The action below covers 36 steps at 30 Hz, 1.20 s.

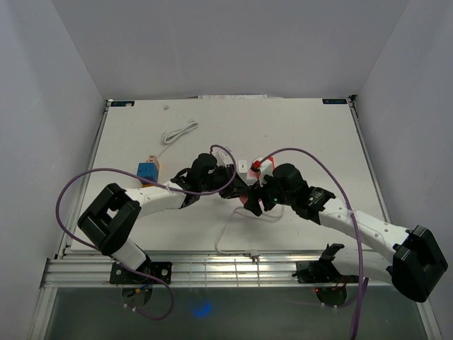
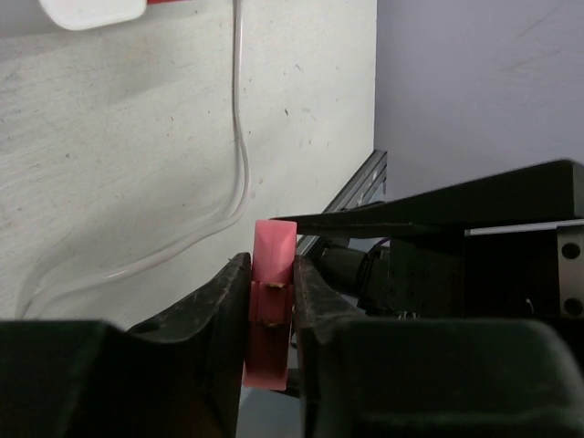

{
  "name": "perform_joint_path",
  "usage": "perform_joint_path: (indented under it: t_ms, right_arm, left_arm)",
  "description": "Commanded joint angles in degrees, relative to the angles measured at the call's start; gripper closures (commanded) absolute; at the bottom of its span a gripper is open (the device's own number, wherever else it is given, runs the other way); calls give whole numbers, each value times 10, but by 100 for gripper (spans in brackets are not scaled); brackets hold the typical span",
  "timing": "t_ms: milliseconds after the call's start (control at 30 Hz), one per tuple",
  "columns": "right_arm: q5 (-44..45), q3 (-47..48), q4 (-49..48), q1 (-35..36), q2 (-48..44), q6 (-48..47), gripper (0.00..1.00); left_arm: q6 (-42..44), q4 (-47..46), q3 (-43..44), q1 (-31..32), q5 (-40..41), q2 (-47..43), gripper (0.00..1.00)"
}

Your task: Insert the plug

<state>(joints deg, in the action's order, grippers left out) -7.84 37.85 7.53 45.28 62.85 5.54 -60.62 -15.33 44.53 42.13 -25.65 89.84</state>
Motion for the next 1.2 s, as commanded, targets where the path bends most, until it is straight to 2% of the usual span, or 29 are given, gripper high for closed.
perform_joint_path:
  t_ms: [0,33,67,100,133,167,200,367,533,733,967,1000,1033,1067,1133,1167]
  right_arm:
    - [1,28,-12,7,0,-7,54]
    - [-1,28,-13,7,1,-7,50]
    - [-3,28,-14,8,1,-6,38]
    - [-3,28,-14,8,1,-4,32]
    - [-3,27,-16,8,-2,-3,22]
    - [7,26,-16,8,-4,2,3]
    - [5,22,-17,7,-8,3,2]
    - [5,10,-24,8,-47,10,10]
    - [2,6,-13,7,-78,25,11]
    - [14,-19,-30,6,-135,103,11]
    - [7,-14,-59,5,-166,204,10]
    - [0,-8,-68,4,-164,213,9]
    - [-7,-6,-68,4,-157,235,2]
    - [-22,-6,-91,4,-155,244,2]
    - [-38,-14,-135,5,-150,270,10]
    - [-48,-18,-147,5,-149,274,21]
  left_arm:
    - [9,0,15,1,1,-10,70]
    - [12,-4,16,2,-3,-9,78]
    - [13,-10,16,2,-14,-8,90]
    - [14,-12,17,2,-17,-7,97]
    - [17,-12,17,1,-18,-8,100]
    - [19,-13,15,2,-18,-10,100]
    - [20,-14,13,2,-11,-12,100]
    - [33,-20,-12,1,28,-48,100]
    - [45,-21,-28,-7,57,-84,100]
    - [52,-54,-73,-27,76,-137,100]
    - [23,-251,-156,-28,66,-188,100]
    - [17,-271,-161,-28,56,-188,100]
    - [12,-305,-167,-28,53,-188,100]
    - [2,-325,-178,-28,50,-187,100]
    - [-12,-375,-193,-29,35,-184,100]
    - [-29,-428,-202,-28,32,-182,100]
